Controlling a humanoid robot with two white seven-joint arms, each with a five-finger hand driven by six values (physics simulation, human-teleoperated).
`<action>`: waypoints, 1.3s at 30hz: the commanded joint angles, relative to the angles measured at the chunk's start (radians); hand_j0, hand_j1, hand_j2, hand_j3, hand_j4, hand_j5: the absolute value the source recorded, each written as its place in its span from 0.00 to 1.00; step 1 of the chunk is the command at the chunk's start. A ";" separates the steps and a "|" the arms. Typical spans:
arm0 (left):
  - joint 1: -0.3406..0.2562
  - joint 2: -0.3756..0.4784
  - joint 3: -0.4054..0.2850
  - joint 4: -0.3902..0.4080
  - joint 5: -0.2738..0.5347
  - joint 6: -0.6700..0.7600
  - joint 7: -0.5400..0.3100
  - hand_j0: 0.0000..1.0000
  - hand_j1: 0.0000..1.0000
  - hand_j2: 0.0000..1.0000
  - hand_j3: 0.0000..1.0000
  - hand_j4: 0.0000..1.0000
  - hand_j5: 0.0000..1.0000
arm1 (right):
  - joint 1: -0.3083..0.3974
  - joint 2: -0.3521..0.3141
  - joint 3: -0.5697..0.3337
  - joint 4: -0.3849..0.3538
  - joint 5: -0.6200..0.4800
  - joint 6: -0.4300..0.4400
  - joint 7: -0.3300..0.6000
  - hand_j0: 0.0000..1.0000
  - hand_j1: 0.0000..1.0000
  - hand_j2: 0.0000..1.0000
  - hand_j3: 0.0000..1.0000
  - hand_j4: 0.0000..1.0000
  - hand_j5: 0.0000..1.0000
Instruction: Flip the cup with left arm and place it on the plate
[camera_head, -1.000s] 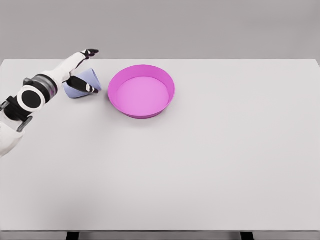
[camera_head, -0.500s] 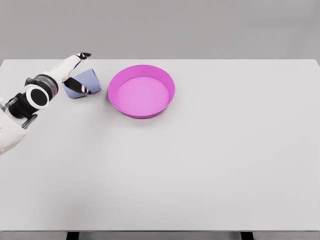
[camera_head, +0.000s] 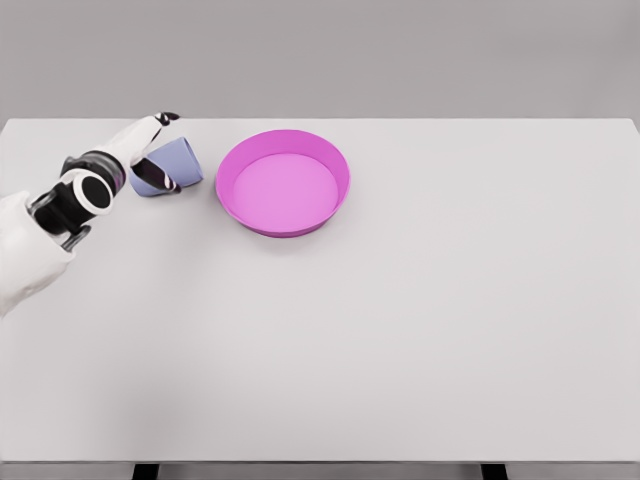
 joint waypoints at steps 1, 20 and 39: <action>0.000 -0.007 -0.005 0.017 -0.012 0.000 0.001 1.00 1.00 1.00 1.00 1.00 1.00 | 0.000 0.000 0.000 0.001 0.000 0.000 0.000 1.00 1.00 1.00 1.00 1.00 1.00; -0.006 -0.037 -0.031 0.066 -0.063 0.000 0.001 1.00 1.00 1.00 1.00 1.00 1.00 | 0.000 0.000 0.000 0.001 0.000 0.000 0.000 1.00 1.00 1.00 1.00 1.00 1.00; -0.008 -0.053 -0.031 0.091 -0.064 -0.002 0.001 1.00 1.00 1.00 1.00 1.00 1.00 | 0.000 0.000 0.000 0.001 0.000 0.000 0.000 1.00 1.00 1.00 1.00 1.00 1.00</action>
